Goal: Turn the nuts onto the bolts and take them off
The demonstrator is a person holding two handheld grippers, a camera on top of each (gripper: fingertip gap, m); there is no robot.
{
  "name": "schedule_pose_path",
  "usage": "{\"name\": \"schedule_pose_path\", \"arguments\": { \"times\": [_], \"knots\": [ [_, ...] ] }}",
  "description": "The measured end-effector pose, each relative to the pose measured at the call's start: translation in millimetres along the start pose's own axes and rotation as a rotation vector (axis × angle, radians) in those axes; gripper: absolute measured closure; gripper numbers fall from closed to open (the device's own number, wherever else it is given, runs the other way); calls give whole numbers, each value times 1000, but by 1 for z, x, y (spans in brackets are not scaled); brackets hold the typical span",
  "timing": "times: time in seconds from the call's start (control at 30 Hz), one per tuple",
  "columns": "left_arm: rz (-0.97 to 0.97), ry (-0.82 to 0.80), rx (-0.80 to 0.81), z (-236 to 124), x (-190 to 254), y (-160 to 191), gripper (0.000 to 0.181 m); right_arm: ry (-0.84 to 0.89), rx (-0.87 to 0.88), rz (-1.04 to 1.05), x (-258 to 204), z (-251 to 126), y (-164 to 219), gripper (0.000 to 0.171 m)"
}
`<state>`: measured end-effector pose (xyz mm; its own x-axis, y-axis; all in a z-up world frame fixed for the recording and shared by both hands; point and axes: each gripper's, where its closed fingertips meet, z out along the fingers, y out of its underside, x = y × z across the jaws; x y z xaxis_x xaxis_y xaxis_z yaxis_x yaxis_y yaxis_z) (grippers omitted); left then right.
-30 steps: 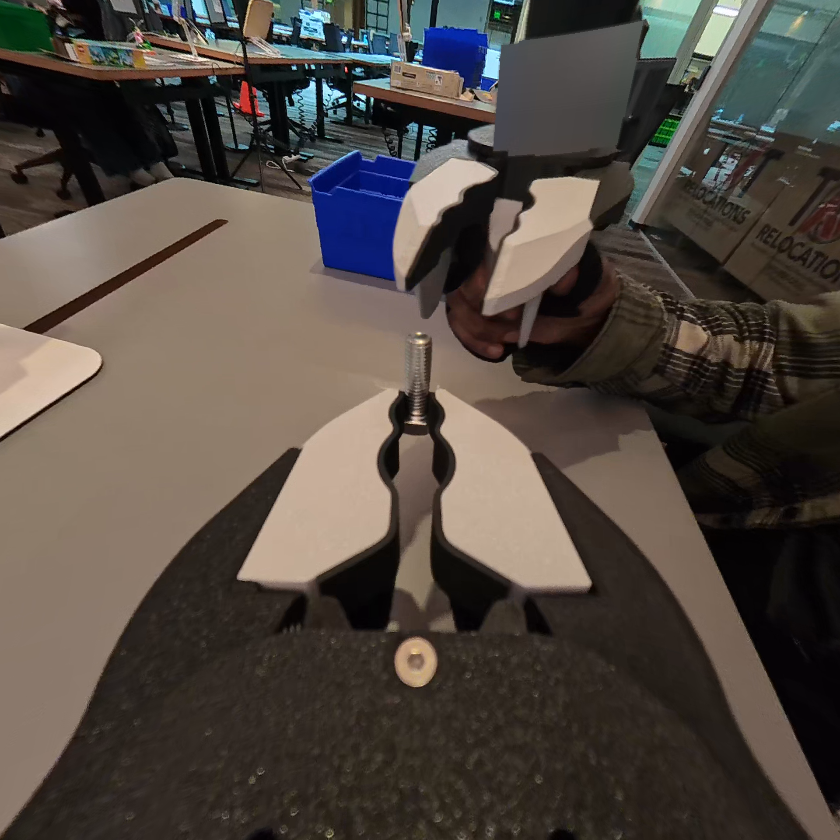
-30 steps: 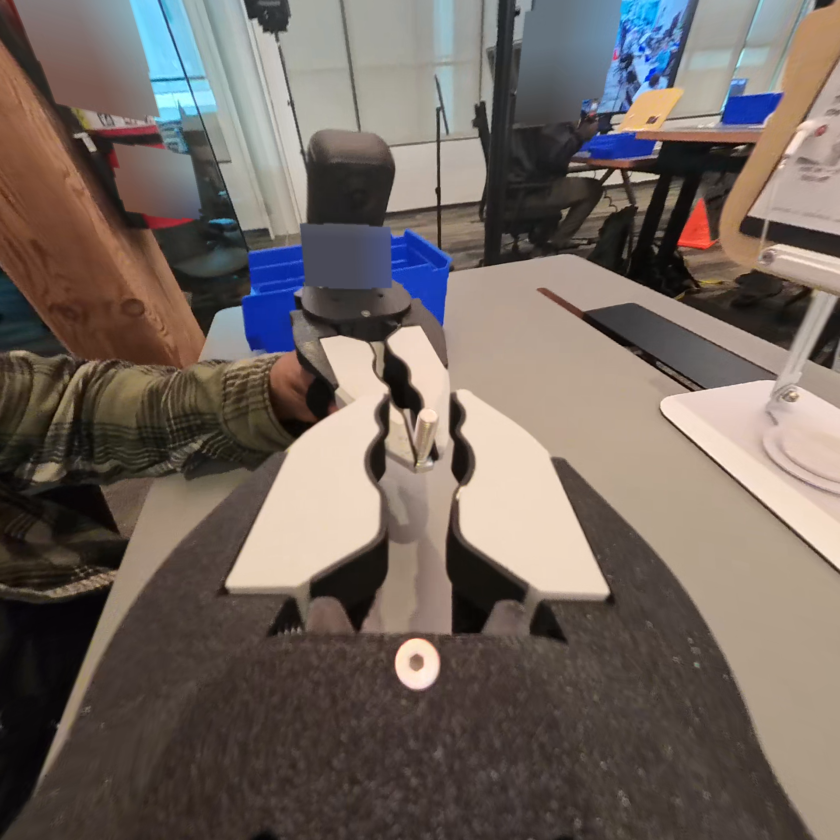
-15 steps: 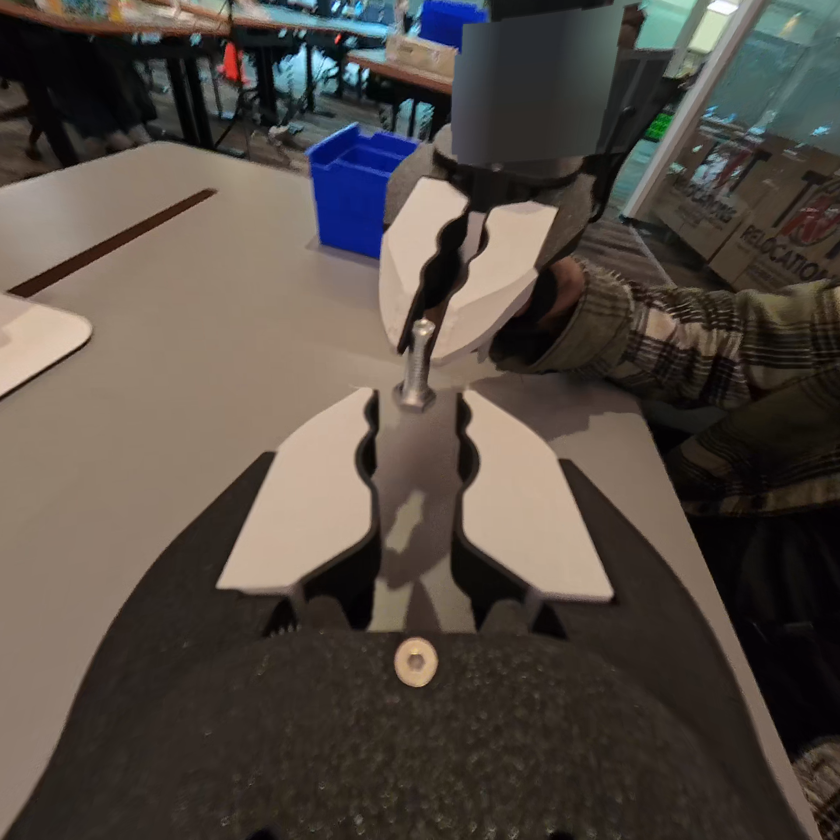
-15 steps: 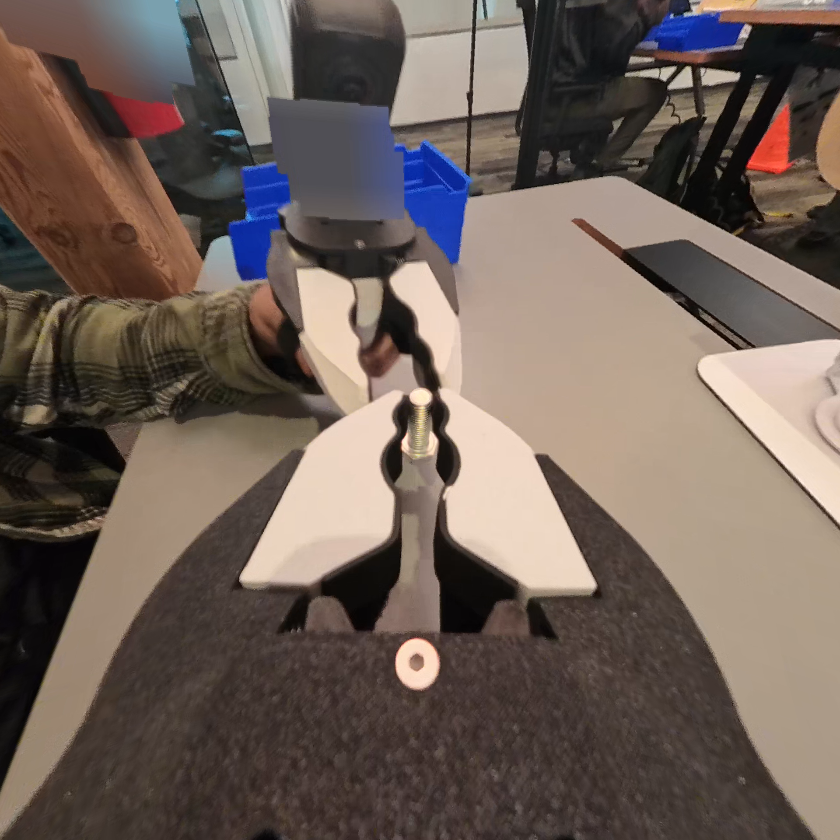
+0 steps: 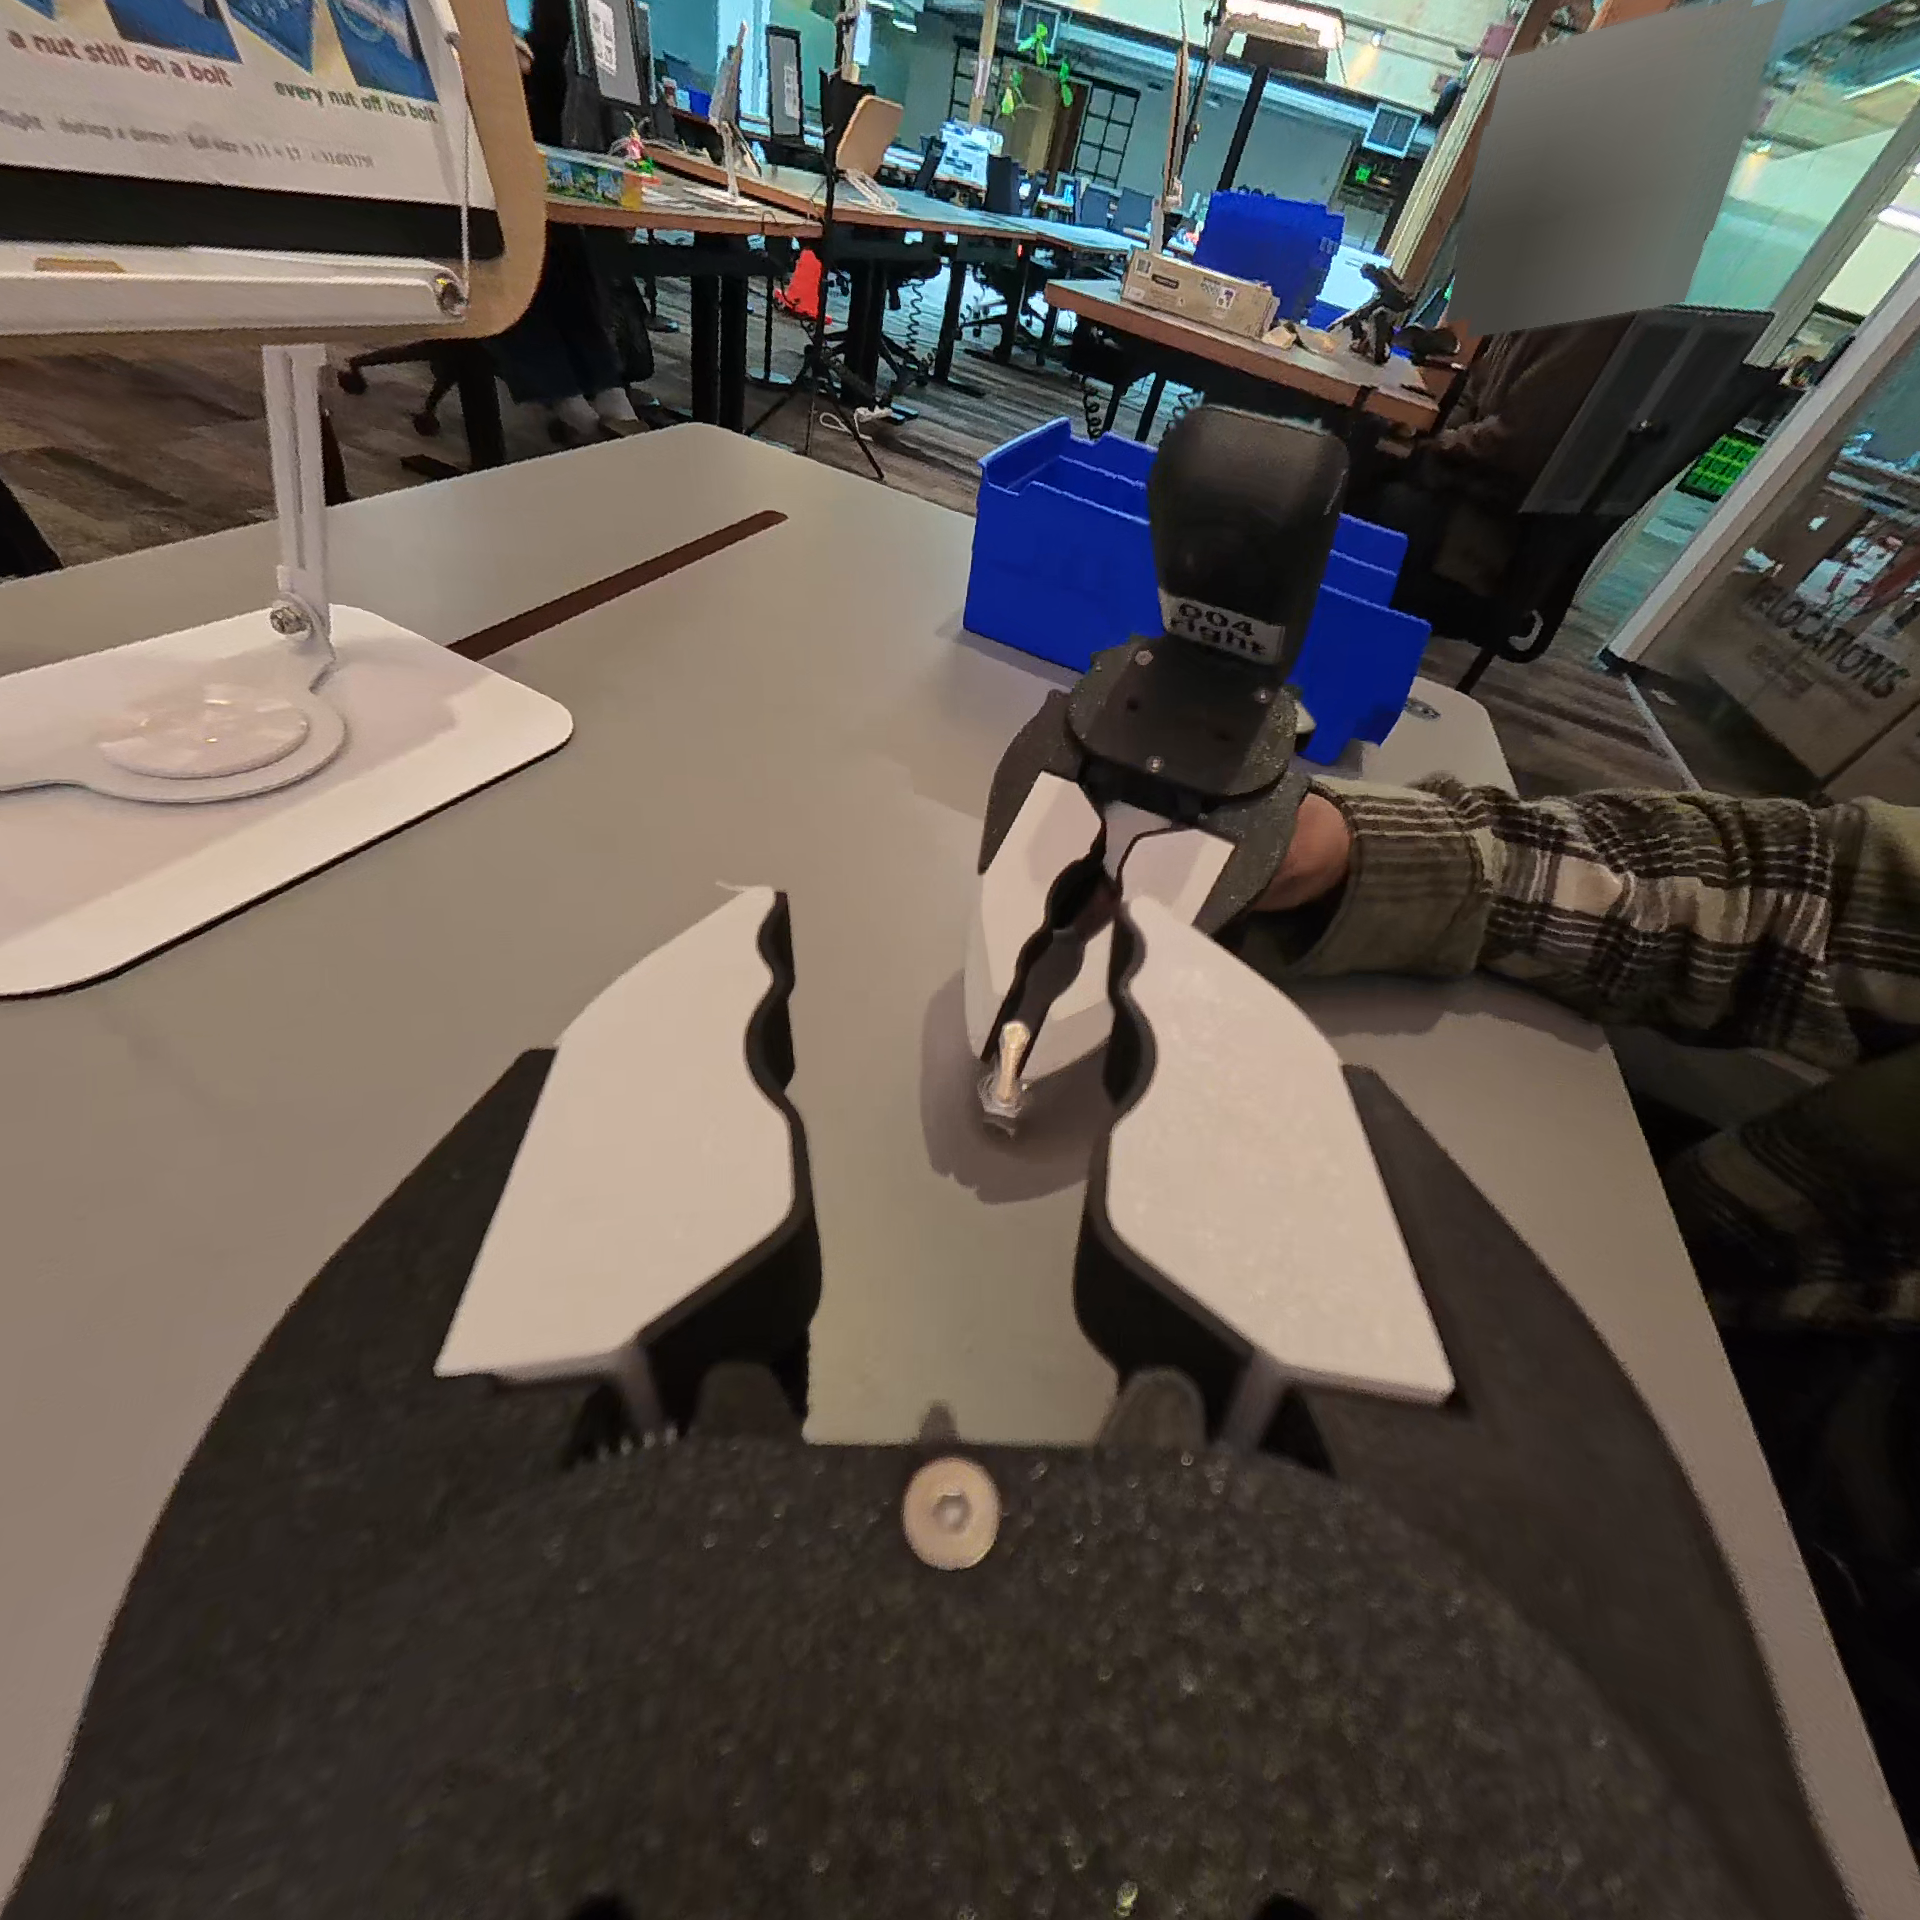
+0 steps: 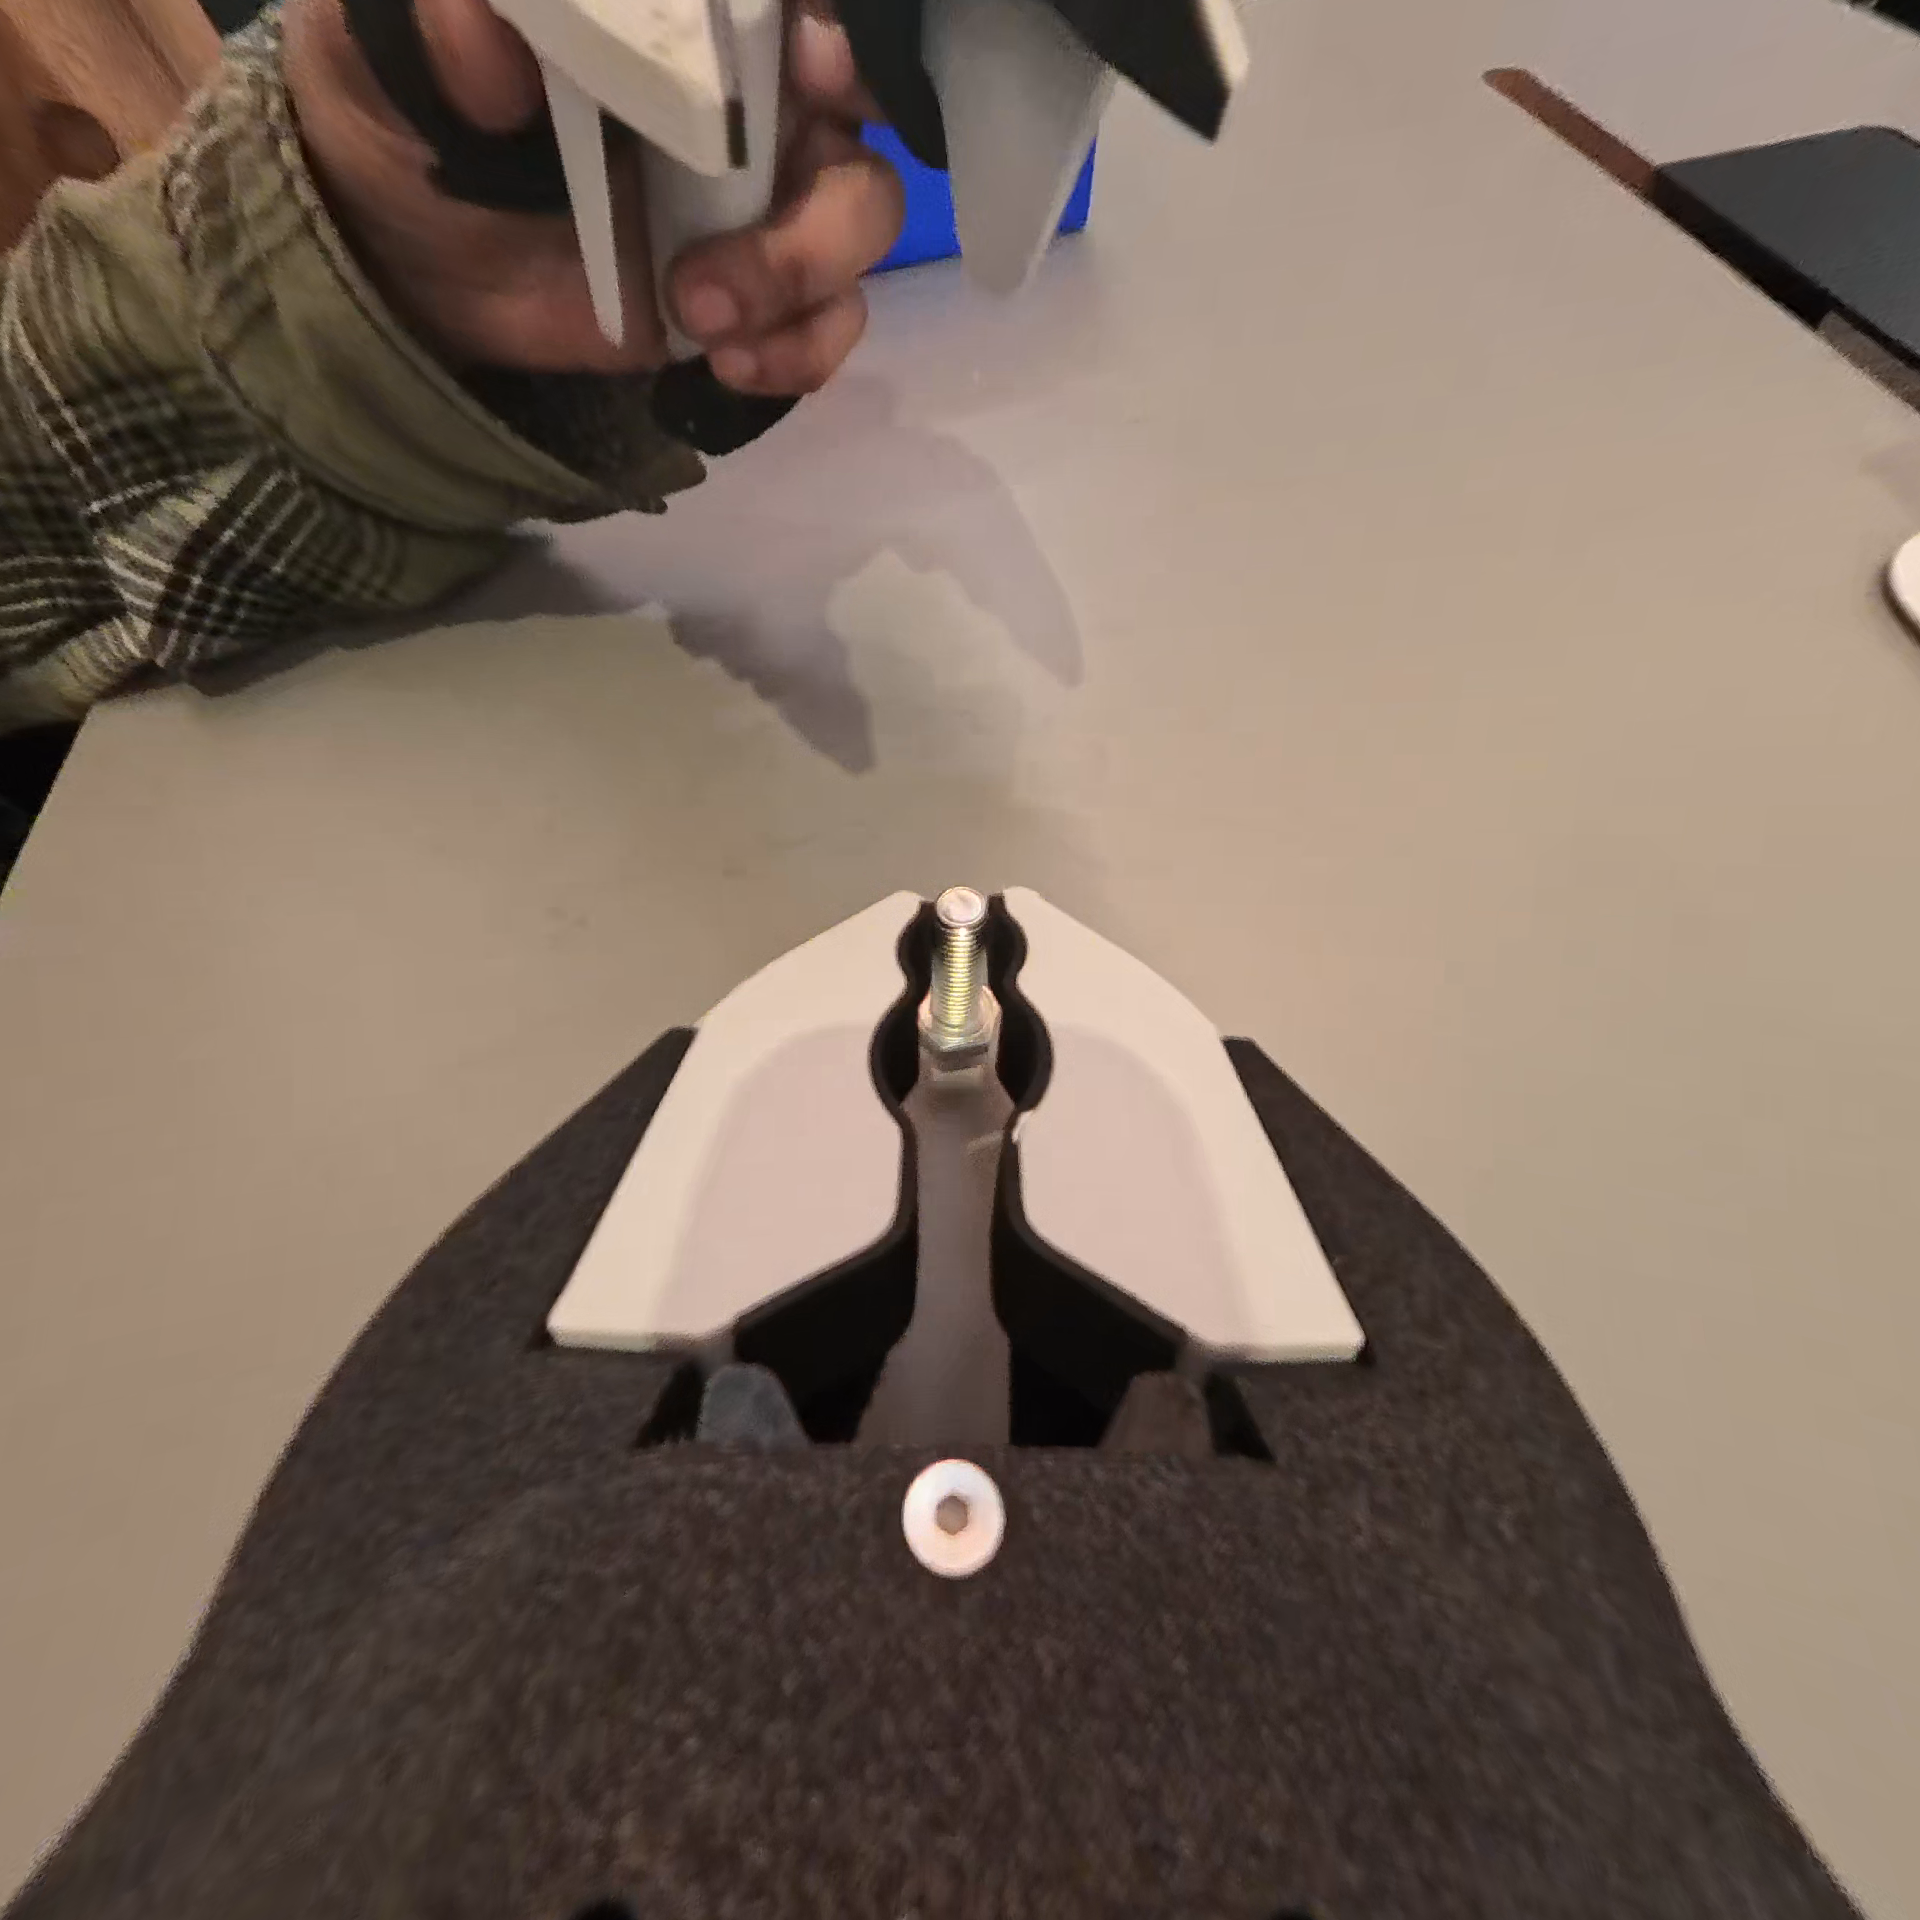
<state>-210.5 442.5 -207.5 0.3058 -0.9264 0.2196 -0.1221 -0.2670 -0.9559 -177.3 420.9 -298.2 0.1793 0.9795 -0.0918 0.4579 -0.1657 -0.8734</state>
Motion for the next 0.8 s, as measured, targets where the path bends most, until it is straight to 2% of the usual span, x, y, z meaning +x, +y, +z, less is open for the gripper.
{"name": "schedule_pose_path", "arguments": {
  "times": [0.4, 0.8],
  "knots": [
    [4, 4, -35, 7, 2, 7, 123, 10, -116, -34, -1, 14, 13, 162],
    [13, 0, -43, 7, 2, 8, 123, 3, -119, -21, -2, 5, 18, 162]
  ]
}}
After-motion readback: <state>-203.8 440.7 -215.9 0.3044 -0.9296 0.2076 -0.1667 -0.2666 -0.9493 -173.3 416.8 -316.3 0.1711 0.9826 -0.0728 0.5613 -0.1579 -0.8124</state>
